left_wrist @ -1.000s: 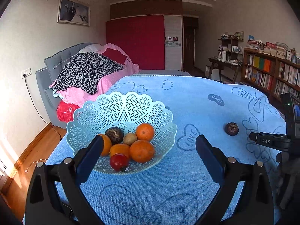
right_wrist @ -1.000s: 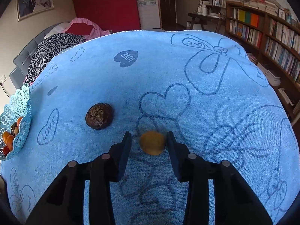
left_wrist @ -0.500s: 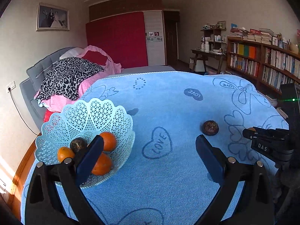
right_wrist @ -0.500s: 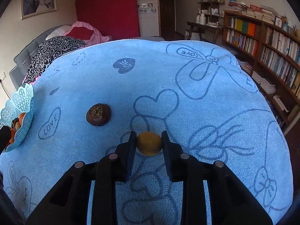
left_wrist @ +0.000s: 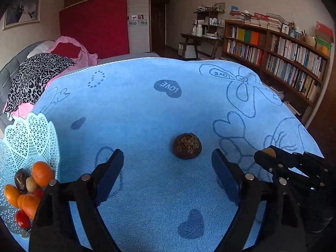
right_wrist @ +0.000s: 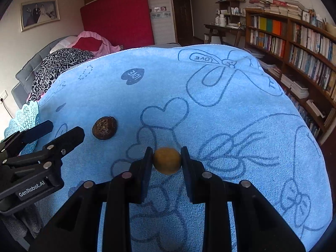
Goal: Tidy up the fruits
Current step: 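Grasp the dark brown round fruit with the left tool while the right tool holds the yellow fruit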
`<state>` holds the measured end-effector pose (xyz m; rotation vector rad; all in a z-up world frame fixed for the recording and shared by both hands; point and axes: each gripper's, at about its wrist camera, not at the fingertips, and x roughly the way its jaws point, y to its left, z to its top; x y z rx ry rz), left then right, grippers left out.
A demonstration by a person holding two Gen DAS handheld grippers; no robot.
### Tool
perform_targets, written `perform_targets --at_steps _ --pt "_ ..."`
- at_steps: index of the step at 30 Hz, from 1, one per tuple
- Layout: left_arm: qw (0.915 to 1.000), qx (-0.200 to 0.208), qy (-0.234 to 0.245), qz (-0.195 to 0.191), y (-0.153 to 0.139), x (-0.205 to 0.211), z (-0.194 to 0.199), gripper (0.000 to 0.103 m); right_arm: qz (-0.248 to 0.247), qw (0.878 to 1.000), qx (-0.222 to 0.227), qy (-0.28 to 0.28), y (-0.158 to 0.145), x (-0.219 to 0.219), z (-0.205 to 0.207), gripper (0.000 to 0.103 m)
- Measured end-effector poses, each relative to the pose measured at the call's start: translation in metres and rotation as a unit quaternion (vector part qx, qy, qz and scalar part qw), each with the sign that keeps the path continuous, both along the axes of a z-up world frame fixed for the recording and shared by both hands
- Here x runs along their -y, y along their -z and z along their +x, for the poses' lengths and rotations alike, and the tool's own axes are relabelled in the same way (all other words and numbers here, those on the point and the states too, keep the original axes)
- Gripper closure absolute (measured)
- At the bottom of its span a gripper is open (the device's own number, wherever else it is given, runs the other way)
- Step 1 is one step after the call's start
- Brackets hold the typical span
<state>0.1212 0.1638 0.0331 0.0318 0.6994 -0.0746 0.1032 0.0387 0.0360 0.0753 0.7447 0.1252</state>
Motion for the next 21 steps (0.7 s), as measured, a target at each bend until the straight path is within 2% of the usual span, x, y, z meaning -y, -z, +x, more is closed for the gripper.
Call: perform_targets --at_steps 4,7,11,12,15,21 --pt "0.9981 -0.042 0.032 -0.031 0.015 0.008 0.028 0.036 0.006 1.0 -0.001 -0.002 0.002 0.0 0.0 0.075" --pt "0.9954 -0.068 0.041 -0.054 0.025 0.011 0.046 0.044 0.009 1.0 -0.003 -0.003 0.003 0.001 0.0 0.075" --pt "0.9941 -0.08 0.046 -0.057 0.034 0.018 0.059 0.054 0.01 1.0 -0.003 -0.005 0.004 -0.001 -0.001 0.075" --pt "0.9944 -0.08 0.043 -0.055 0.033 0.017 0.059 0.061 0.01 1.0 -0.002 -0.005 0.004 -0.001 -0.001 0.075" --pt "0.9939 -0.077 0.04 -0.068 0.031 0.011 0.055 0.062 0.009 1.0 -0.001 -0.005 0.004 -0.002 -0.001 0.075" --pt "0.9982 -0.035 0.02 -0.045 0.011 0.0 0.027 0.062 0.009 1.0 0.002 -0.008 0.002 -0.006 -0.004 0.075"
